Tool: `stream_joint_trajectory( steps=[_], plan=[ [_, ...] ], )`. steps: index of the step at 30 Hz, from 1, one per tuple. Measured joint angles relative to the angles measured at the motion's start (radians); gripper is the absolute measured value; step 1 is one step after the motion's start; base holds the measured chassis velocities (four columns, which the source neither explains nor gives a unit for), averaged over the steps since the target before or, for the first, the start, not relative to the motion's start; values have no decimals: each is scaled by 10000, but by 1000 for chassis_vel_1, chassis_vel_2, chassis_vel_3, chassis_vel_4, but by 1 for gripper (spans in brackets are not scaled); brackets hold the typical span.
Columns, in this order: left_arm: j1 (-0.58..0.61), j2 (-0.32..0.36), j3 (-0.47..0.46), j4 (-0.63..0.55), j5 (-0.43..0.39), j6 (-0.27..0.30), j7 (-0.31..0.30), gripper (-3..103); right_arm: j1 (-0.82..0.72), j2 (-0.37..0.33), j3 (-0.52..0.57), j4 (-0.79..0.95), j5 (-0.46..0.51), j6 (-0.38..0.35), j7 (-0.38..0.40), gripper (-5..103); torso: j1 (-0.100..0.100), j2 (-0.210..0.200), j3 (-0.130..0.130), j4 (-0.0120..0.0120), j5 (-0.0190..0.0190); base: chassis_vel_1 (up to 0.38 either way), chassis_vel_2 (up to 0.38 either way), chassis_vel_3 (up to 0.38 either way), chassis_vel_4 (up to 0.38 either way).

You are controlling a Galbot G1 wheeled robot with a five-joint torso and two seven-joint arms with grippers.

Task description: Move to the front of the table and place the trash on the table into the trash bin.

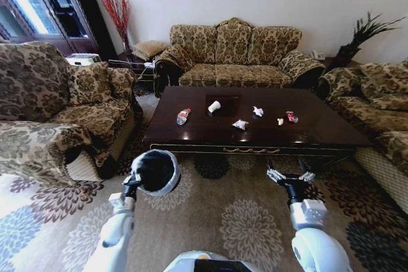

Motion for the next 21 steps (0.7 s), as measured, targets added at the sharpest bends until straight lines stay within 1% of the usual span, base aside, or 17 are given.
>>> stream_joint_trajectory(
  steps=[2, 4, 6, 8, 9, 12, 16, 21],
  plan=[
    [9, 1, -9, -33, -3, 4, -2, 3, 7, -4, -1, 1, 5, -6, 1, 100, 0, 0, 0, 0, 0, 0, 0, 0, 0],
    [135, 60, -183, -712, -44, 134, -75, 3, 213, -127, -42, 43, 126, -145, 33, 100, 0, 0, 0, 0, 0, 0, 0, 0, 0],
    [141, 104, -223, -920, -53, 194, -110, 3, 287, -192, -59, 59, 185, -187, 44, 100, 0, 0, 0, 1, -1, 0, 0, 0, 0],
    [3, 329, -339, -1638, -57, 484, -270, 3, 533, -421, -107, 126, 397, -324, 91, 100, 0, 0, 0, 0, 2, 0, 0, 0, 0],
    [3, 329, -339, -1638, -57, 484, -270, 3, 533, -421, -107, 126, 397, -324, 91, 100, 0, 0, 0, 0, 2, 0, 0, 0, 0],
    [-229, 599, -300, -2058, -15, 811, -357, 3, 602, -478, -102, 179, 654, -343, 65, 100, 0, 0, 0, -3, 2, 0, 0, 0, 0],
    [-249, 638, -125, -2150, 113, 914, -398, 3, 580, -401, -67, 177, 839, -233, 24, 100, 0, 0, 0, -2, 0, 0, 0, 0, 0],
    [-192, 513, 43, -2154, 304, 919, -423, 3, 548, -383, -49, 78, 884, -91, -40, 100, 0, 0, 0, 0, 1, 0, 0, 0, 0]
  ],
)
